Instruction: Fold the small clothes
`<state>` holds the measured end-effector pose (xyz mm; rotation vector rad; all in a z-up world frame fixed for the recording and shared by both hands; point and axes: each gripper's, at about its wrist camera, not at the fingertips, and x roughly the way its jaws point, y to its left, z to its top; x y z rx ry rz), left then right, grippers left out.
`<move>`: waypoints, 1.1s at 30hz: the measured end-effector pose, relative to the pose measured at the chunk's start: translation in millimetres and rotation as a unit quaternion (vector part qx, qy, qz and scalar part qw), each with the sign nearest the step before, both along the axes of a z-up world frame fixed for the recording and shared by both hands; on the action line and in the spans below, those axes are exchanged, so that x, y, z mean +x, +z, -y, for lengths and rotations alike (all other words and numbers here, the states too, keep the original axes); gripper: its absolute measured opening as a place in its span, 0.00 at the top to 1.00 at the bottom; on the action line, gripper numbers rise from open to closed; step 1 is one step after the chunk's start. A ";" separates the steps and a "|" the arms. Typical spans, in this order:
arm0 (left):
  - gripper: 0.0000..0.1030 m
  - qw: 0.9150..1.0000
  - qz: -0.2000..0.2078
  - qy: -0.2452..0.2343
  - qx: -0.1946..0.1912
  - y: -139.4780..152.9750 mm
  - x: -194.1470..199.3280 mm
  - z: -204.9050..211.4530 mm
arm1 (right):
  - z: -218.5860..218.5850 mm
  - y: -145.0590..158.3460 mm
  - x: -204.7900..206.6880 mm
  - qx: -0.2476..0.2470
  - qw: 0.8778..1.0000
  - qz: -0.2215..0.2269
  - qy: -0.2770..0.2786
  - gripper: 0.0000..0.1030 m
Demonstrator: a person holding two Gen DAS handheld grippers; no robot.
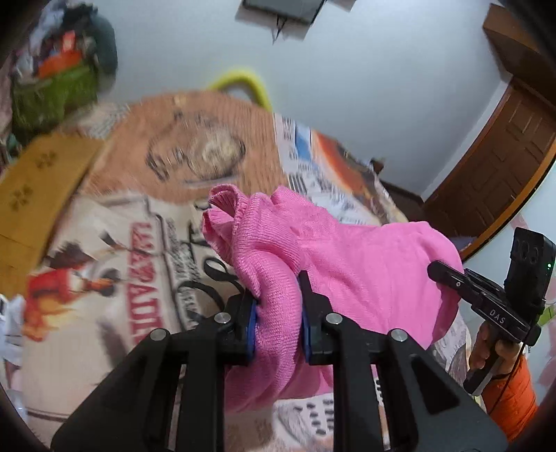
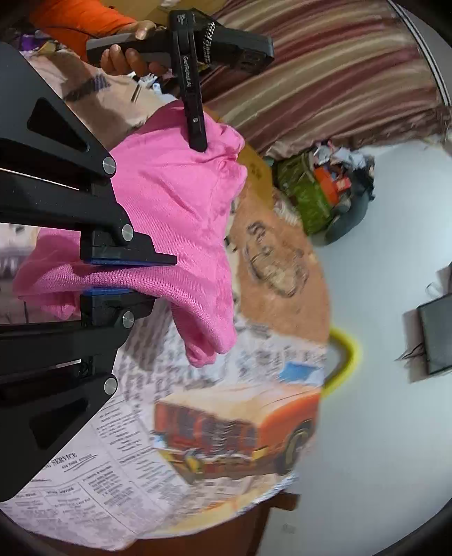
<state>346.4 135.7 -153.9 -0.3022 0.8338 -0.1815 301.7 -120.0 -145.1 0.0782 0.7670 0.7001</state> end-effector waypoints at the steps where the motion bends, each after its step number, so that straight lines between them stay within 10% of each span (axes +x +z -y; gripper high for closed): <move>1: 0.81 1.000 0.009 0.003 0.005 9.5 -8.8 -3.5 | -3.6 6.6 -4.6 0.003 1.000 0.006 0.003 0.92; 11: 0.81 0.997 0.031 0.034 0.054 38.0 -75.9 -47.8 | -52.3 28.3 -45.2 0.025 0.999 0.017 0.034 0.92; 26: 0.79 0.990 -0.125 0.057 0.000 -96.8 -80.2 -109.2 | -111.7 -74.7 -44.7 -0.042 0.993 -0.100 0.049 0.92; 33: 0.58 0.985 -0.142 0.099 0.007 -120.4 -70.7 -131.8 | -107.0 -84.3 -31.8 -0.062 0.991 -0.109 0.039 0.91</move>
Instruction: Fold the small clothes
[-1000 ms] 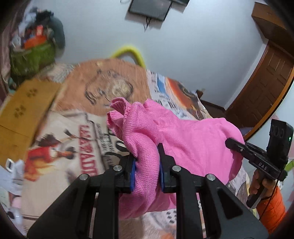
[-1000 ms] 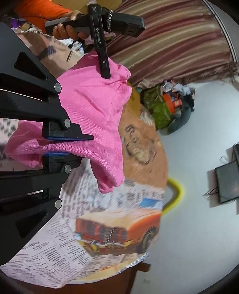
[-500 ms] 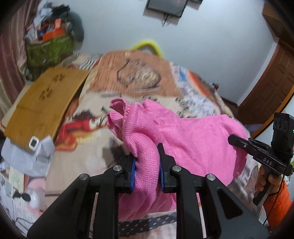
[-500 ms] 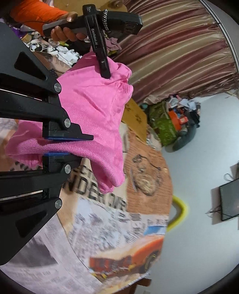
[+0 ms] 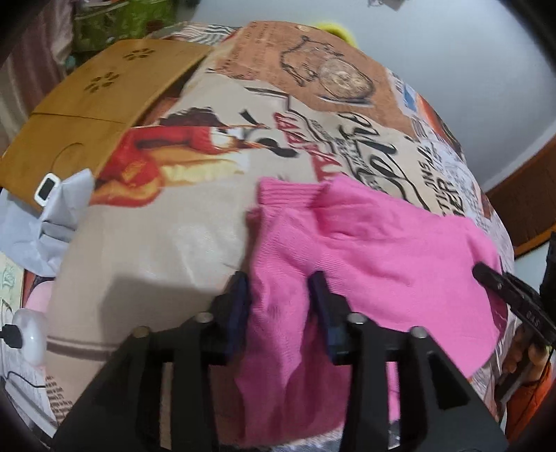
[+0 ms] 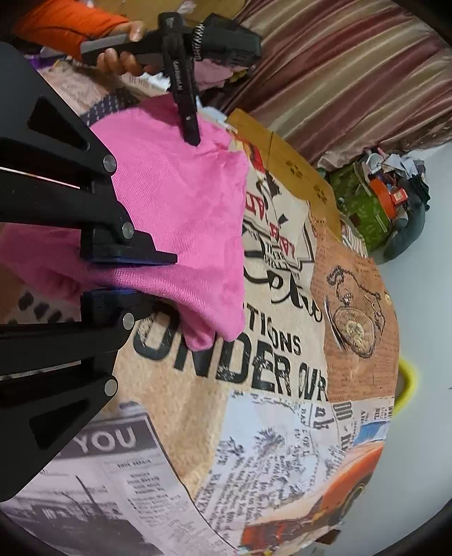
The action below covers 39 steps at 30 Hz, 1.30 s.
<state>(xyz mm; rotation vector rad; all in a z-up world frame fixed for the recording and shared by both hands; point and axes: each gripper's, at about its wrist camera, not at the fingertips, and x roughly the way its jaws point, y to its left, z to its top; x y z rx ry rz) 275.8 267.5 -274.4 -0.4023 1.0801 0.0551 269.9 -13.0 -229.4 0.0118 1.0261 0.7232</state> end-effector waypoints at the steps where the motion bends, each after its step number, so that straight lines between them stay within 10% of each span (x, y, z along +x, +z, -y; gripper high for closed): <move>1: 0.56 1.000 0.002 0.006 0.004 1.0 -0.8 -3.7 | 0.4 -0.2 0.1 -0.004 1.000 0.000 0.000 0.90; 8: 0.55 0.995 0.008 0.041 0.091 28.7 -17.6 -21.4 | 12.2 10.3 -8.2 -0.048 0.998 0.031 -0.017 0.81; 19: 0.55 0.984 0.142 0.008 0.103 147.1 -77.7 21.6 | 36.0 106.4 -58.9 0.018 0.990 0.136 -0.030 0.75; 29: 0.55 0.932 0.323 -0.043 0.160 259.6 -182.5 123.1 | 47.4 203.2 -155.3 0.092 0.952 0.292 -0.013 0.75; 39: 0.46 0.893 0.403 -0.022 0.200 284.2 -264.6 174.0 | 60.6 230.4 -222.4 0.148 0.922 0.358 -0.012 0.67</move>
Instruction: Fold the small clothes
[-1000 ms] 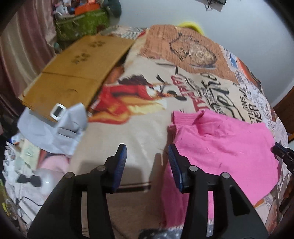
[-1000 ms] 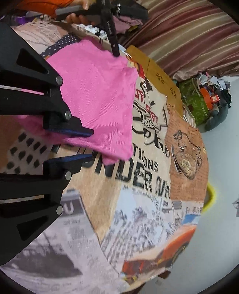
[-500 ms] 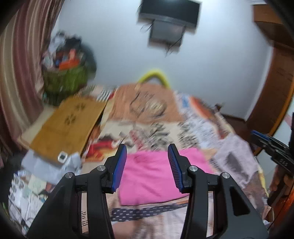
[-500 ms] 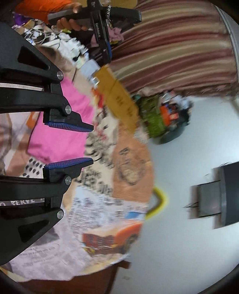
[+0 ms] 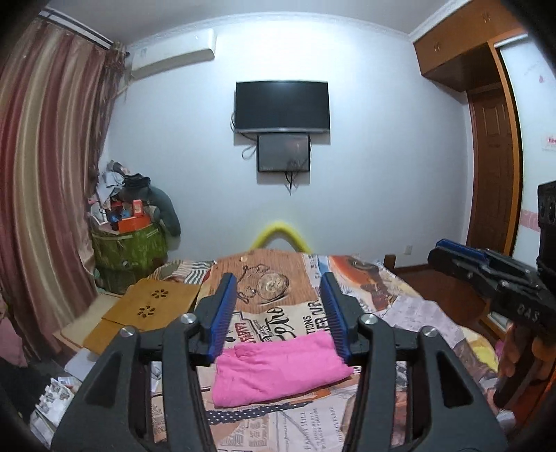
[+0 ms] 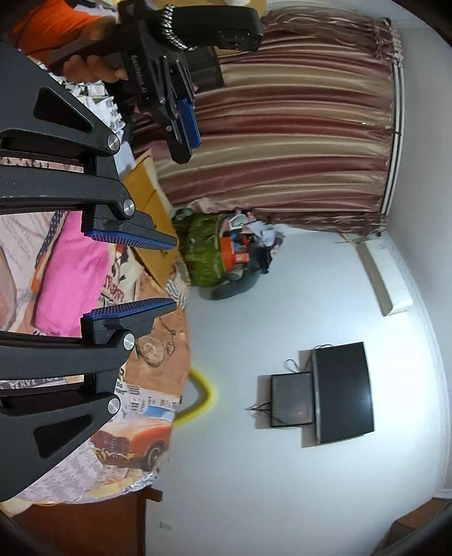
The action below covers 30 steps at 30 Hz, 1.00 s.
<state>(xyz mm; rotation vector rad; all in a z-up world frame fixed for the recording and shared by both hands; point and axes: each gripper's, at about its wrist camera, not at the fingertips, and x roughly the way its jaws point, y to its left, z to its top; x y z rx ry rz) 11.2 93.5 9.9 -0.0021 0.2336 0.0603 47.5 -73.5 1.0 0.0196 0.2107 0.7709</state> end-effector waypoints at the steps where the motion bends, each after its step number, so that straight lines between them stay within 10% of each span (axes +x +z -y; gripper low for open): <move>1: 0.40 1.000 0.001 0.002 -0.004 -0.2 -3.3 0.6 | 0.6 0.1 -4.0 0.005 1.000 0.001 -0.001 0.55; 7: 0.13 1.000 0.012 0.022 -0.010 -1.4 -20.9 1.0 | 0.5 -1.4 -17.2 0.003 1.000 0.009 -0.022 0.25; 15: 0.00 0.999 0.022 0.032 -0.010 -4.2 -32.0 3.6 | 3.1 -3.2 -24.1 -0.005 0.999 0.013 -0.045 0.02; 30: 0.00 0.999 0.023 0.030 -0.022 -7.9 -31.5 -0.8 | 5.6 -4.4 -32.4 -0.009 0.998 0.019 -0.056 0.01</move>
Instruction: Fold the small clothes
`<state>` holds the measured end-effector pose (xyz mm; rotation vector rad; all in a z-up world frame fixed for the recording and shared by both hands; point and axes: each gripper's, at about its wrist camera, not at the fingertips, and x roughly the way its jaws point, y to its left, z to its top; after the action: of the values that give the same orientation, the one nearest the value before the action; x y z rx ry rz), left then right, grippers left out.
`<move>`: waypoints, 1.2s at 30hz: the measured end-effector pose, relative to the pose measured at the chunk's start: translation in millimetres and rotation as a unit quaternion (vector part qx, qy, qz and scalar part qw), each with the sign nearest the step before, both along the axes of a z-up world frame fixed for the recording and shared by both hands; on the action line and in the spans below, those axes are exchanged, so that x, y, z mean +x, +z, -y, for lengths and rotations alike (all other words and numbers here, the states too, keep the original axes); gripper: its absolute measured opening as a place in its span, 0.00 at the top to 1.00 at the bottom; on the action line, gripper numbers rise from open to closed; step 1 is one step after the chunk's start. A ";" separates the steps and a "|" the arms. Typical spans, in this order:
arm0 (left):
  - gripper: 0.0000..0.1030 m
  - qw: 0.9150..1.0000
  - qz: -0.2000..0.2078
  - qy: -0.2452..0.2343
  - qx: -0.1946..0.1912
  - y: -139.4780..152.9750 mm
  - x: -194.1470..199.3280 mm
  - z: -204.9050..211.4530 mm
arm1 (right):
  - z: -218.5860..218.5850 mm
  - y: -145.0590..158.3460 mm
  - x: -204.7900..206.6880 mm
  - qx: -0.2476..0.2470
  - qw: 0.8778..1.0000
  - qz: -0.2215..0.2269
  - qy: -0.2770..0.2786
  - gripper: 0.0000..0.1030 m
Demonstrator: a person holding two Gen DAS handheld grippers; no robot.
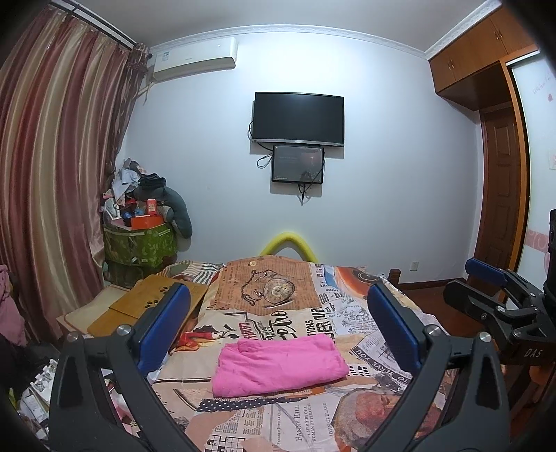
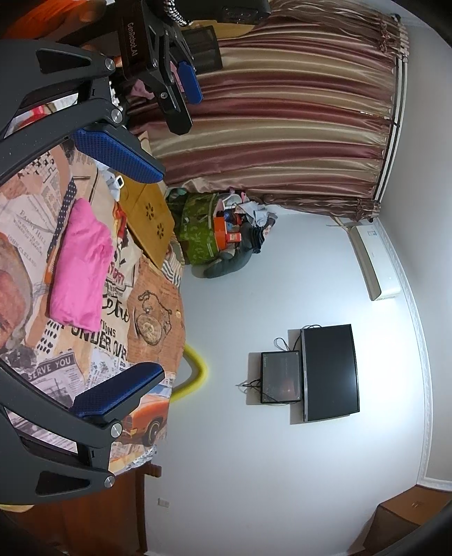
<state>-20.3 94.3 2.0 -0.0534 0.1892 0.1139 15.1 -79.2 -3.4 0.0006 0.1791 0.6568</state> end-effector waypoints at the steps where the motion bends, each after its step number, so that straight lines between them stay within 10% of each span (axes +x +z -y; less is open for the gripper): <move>1: 0.00 1.000 0.000 0.001 -0.001 0.0 -0.1 -0.5 | 0.1 -0.1 0.1 0.000 1.000 0.000 0.000 0.01; 36: 0.00 1.000 -0.013 -0.014 -0.012 -3.0 8.2 4.9 | 6.0 1.2 -0.8 0.007 1.000 -0.013 -0.010 0.01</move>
<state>-12.1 89.4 -1.0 -0.0722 0.2176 0.0841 14.3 -85.1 -2.2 0.0236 0.1988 0.6379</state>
